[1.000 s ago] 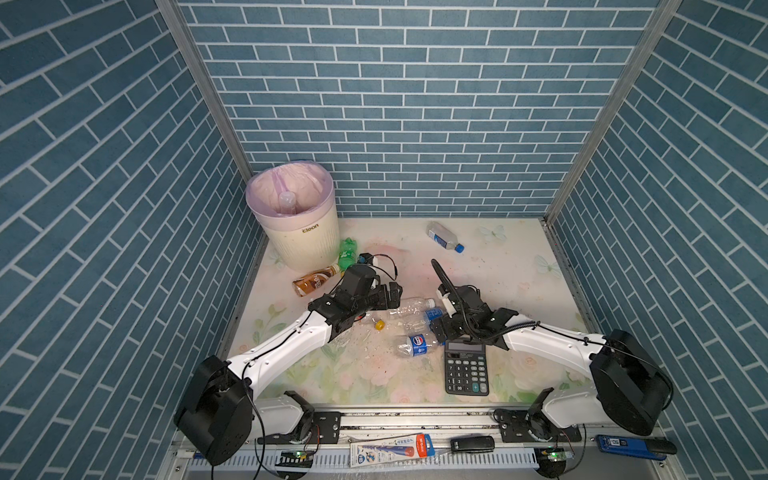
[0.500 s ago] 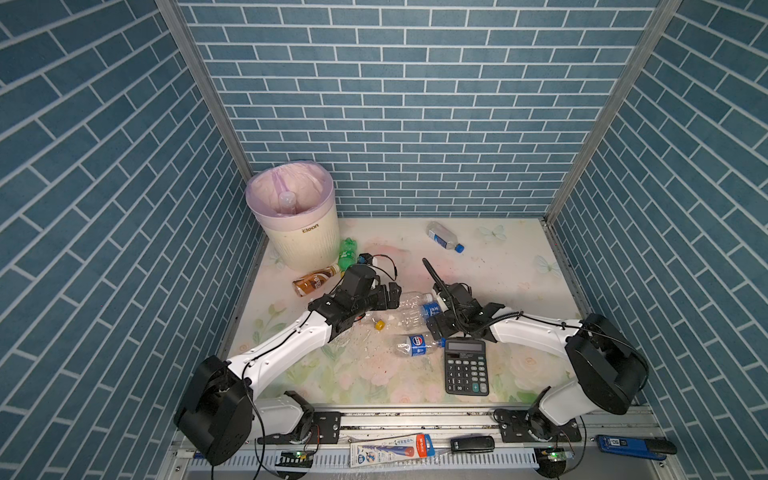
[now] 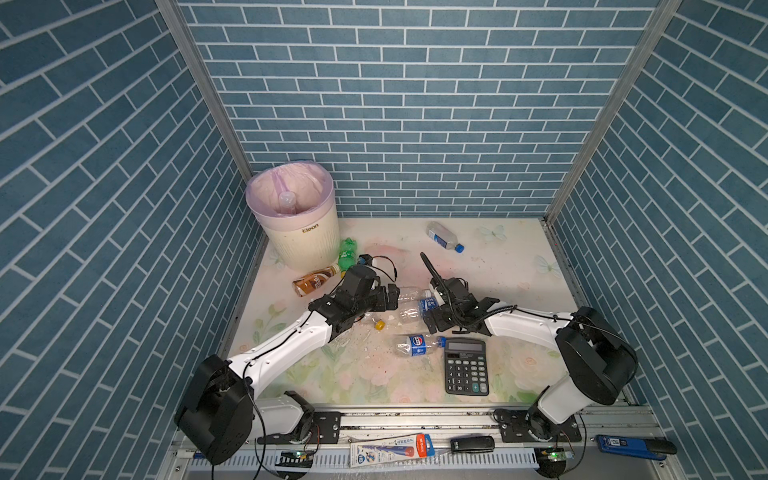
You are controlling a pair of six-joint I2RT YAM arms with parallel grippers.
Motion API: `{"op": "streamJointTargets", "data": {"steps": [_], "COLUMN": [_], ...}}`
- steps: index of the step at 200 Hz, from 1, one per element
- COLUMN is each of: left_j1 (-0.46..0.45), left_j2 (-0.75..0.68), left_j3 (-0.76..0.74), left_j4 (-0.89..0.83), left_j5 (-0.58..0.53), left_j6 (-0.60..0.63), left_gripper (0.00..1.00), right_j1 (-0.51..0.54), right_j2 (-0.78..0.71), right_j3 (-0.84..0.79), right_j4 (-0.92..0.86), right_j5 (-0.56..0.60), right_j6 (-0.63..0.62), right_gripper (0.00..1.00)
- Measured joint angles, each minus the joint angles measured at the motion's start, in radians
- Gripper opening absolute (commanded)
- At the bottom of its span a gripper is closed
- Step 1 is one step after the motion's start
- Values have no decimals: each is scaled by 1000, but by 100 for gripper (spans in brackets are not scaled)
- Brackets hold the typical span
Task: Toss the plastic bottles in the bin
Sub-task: 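Lower the right gripper onto the blue-label clear bottle and close it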
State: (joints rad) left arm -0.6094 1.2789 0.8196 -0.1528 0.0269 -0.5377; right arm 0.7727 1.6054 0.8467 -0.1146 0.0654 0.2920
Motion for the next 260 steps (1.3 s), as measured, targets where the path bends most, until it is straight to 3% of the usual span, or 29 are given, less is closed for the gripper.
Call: {"op": "streamJointTargets", "data": {"steps": [125,260], "left_j1": [0,2], "left_j2": [70,54], "left_j3": [12,18], "left_j4": [-1,-8], "left_j5": [-3,4], "left_j6": [13,14], "left_gripper": [99,99], "right_j1": [-22,-35], "right_j2": [23,48], "right_j3": [29,69], "right_j4": [18,21], "right_j5": [-38,-55], "right_j6": [18,18], "right_gripper": [99,99]}}
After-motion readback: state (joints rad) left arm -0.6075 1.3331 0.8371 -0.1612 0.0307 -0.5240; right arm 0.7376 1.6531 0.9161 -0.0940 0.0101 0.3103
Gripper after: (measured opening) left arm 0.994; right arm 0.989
